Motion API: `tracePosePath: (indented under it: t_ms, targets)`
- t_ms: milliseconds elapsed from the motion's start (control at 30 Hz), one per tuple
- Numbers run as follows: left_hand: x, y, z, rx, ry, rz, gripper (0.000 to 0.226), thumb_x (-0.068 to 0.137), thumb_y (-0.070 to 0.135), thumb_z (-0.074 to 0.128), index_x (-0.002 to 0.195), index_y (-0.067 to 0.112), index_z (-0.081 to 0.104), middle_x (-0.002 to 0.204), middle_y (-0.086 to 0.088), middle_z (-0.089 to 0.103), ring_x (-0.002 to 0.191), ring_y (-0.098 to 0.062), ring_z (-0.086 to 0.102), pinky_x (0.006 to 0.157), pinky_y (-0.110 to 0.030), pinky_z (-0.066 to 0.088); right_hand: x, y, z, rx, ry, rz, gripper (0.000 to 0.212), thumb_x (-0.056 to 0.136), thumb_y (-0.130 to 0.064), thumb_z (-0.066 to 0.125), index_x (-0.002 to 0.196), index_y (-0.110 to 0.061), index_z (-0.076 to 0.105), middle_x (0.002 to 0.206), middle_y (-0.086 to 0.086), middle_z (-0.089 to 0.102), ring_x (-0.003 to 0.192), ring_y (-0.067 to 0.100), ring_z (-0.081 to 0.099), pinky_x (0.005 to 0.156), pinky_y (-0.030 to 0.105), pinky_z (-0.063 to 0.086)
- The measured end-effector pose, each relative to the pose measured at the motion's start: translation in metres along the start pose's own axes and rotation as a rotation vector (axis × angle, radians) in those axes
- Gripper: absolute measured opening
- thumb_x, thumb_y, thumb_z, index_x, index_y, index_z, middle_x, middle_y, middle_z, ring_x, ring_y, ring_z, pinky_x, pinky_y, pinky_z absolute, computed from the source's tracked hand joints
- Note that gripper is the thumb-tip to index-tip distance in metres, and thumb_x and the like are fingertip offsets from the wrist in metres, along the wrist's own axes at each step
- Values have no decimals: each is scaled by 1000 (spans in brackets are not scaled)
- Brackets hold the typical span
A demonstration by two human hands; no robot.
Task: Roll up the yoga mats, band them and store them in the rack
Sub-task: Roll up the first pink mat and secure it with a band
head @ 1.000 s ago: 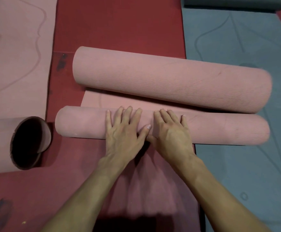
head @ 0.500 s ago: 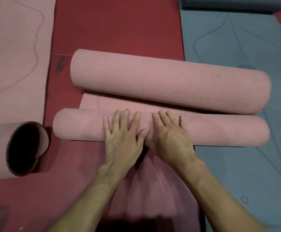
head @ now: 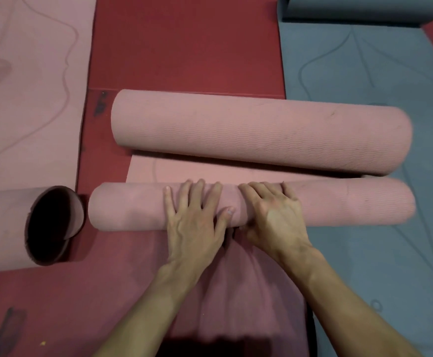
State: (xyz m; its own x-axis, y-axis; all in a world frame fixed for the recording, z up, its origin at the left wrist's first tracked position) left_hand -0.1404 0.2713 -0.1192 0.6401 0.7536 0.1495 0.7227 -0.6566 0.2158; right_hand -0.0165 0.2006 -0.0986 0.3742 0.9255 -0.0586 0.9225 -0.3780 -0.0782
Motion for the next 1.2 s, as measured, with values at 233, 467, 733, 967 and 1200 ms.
tracePosePath:
  t_ms: [233, 467, 733, 967, 1200]
  targets:
    - [-51, 11, -13, 14, -22, -28, 53, 98, 57, 42, 133, 25, 67, 126, -2, 66, 121, -30, 59, 122, -60, 21, -41, -1, 2, 39, -167, -51, 72, 53, -56, 76, 120, -30, 66, 106, -9, 75, 96, 23, 73, 86, 42, 52]
    - [-63, 14, -8, 20, -56, -13, 48, 98, 58, 42, 123, 29, 72, 109, 2, 71, 102, -26, 64, 105, -52, 42, -63, -5, 10, 76, -381, -56, 99, 76, -59, 72, 161, -34, 27, 162, -16, 38, 150, 12, 35, 127, 45, 16]
    - [-43, 12, -3, 26, -103, 27, 42, 101, 57, 40, 110, 31, 72, 98, 4, 73, 89, -24, 65, 90, -45, 46, -58, -4, 14, 74, -398, -25, 115, 75, -76, 68, 165, -30, 14, 170, -13, 20, 157, 12, 14, 128, 45, 0]
    - [-27, 8, 1, 74, -162, 13, 52, 100, 62, 31, 101, 31, 73, 94, 4, 74, 88, -23, 67, 86, -41, 46, -49, 2, 12, 79, -414, 22, 120, 70, -83, 69, 164, -30, 18, 168, -13, 25, 157, 12, 16, 129, 50, 0]
    - [-10, 3, 14, 46, -322, -23, 57, 101, 64, 22, 116, 33, 68, 114, 5, 72, 109, -19, 63, 95, -40, 42, -33, 5, 12, 124, -431, 27, 114, 68, -93, 59, 160, -32, 28, 165, -12, 32, 154, 12, 25, 129, 48, 5]
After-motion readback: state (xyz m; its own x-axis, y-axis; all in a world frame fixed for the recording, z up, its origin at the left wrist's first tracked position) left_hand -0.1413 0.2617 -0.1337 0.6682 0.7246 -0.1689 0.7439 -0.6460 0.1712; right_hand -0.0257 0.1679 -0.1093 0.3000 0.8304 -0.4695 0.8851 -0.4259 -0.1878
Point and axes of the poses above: each hand's wrist, its own x-axis towards the middle knuckle, its own z-axis out of the palm, y = z × x, the point moved 9 cm from there along x, towards the middle knuckle
